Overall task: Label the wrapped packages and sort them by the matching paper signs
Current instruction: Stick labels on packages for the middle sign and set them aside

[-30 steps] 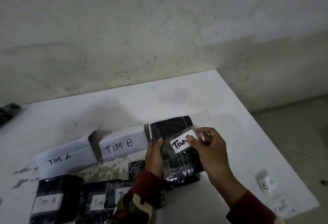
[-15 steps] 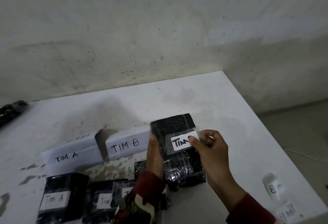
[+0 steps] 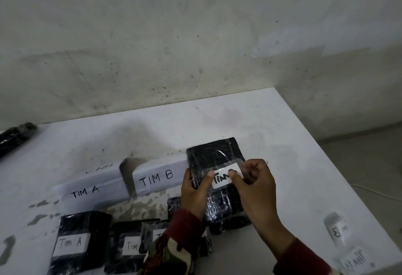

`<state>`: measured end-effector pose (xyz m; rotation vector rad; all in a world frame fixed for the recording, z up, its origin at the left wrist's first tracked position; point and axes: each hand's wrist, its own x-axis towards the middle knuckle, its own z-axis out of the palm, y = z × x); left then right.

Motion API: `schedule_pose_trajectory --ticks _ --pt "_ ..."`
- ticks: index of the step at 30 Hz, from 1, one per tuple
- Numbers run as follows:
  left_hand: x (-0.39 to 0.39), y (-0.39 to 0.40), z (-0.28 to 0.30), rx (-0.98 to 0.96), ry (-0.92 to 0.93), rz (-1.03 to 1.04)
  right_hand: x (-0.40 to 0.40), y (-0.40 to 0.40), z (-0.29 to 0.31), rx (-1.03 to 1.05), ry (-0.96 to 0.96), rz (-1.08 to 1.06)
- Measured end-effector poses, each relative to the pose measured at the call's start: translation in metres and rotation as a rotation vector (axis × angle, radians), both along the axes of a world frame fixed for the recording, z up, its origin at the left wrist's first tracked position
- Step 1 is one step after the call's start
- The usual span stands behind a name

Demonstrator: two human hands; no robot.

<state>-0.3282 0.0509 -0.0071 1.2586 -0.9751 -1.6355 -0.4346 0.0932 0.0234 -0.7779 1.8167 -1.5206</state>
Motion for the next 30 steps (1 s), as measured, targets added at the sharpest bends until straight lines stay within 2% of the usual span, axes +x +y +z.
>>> schedule_pose_trajectory --ticks 8,13,20,25,28,30 --pt "0.002 0.001 0.006 0.036 0.036 0.058 -0.001 0.001 0.001 0.032 0.147 0.008" --pt "0.005 -0.001 0.008 0.004 0.018 0.061 -0.009 -0.001 0.005 0.028 0.149 0.035" --pt "0.010 0.001 0.006 0.015 0.031 0.023 -0.017 0.000 0.000 0.161 0.275 0.092" --pt "0.016 0.001 0.005 0.041 0.018 0.025 -0.019 -0.006 0.003 0.287 -0.029 0.229" --pt "0.017 0.002 0.006 0.016 -0.030 0.013 -0.017 -0.007 0.003 0.249 -0.055 0.235" --pt "0.018 0.003 0.009 -0.050 -0.103 -0.046 -0.013 -0.006 0.005 0.237 0.012 0.241"
